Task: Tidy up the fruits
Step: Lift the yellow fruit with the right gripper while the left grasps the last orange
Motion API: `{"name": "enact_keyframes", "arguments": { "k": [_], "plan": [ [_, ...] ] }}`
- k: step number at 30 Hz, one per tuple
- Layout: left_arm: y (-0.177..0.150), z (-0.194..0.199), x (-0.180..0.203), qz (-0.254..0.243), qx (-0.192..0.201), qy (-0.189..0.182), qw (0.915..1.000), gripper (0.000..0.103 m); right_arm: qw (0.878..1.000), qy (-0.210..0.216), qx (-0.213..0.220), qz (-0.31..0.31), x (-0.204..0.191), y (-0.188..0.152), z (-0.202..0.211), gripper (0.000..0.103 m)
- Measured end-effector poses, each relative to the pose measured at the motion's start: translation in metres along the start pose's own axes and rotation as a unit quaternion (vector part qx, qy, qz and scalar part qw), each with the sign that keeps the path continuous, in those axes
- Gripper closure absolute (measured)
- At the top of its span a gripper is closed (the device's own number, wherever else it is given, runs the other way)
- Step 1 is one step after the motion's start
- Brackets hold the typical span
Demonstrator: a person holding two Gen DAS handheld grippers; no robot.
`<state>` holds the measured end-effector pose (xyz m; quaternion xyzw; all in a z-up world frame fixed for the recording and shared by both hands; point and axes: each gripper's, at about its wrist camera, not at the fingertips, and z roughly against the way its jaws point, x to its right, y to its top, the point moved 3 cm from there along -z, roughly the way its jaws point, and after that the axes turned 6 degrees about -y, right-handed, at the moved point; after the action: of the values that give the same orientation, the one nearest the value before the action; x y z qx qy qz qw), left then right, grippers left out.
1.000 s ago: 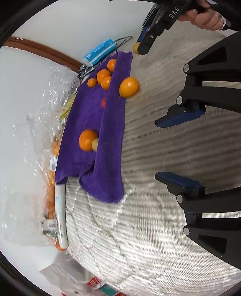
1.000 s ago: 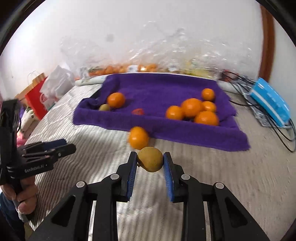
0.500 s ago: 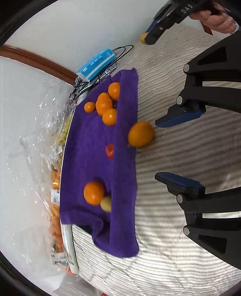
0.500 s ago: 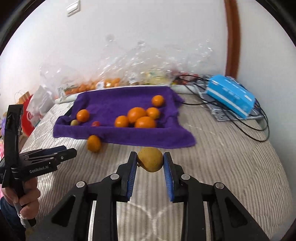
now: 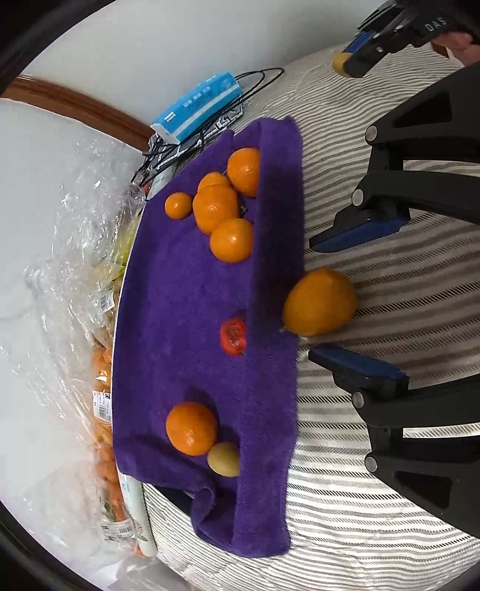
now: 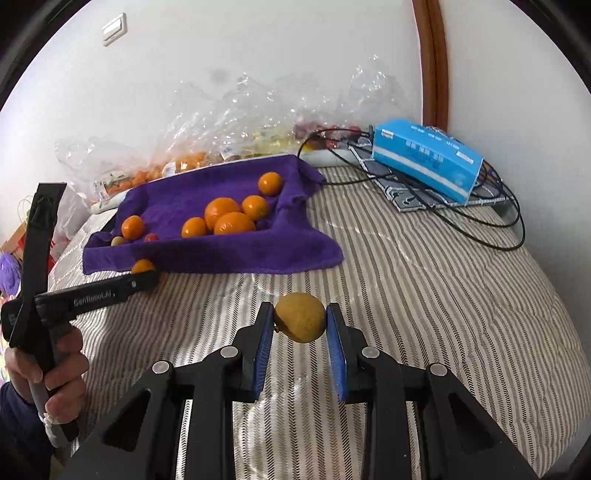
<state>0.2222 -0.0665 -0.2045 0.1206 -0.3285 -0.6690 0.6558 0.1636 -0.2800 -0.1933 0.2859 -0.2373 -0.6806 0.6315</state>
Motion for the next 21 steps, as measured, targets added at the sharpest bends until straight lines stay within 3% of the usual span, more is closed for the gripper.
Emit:
{"name": "enact_keyframes", "arguments": {
  "k": [5,8,21],
  "plan": [
    [0.002,-0.005,0.005,0.001,0.007,0.005,1.0,0.054,1.0,0.004,-0.004,-0.002,0.001,0.0,-0.006,0.075],
    [0.001,-0.007,0.007,-0.014,0.017,0.031,0.9993,0.067,1.0,0.009,-0.007,-0.004,-0.002,0.001,-0.01,0.075],
    [-0.009,0.014,-0.008,-0.009,0.011,0.008,0.9999,0.068,1.0,0.011,-0.01,0.017,-0.028,-0.001,-0.004,0.075]
  ]
}}
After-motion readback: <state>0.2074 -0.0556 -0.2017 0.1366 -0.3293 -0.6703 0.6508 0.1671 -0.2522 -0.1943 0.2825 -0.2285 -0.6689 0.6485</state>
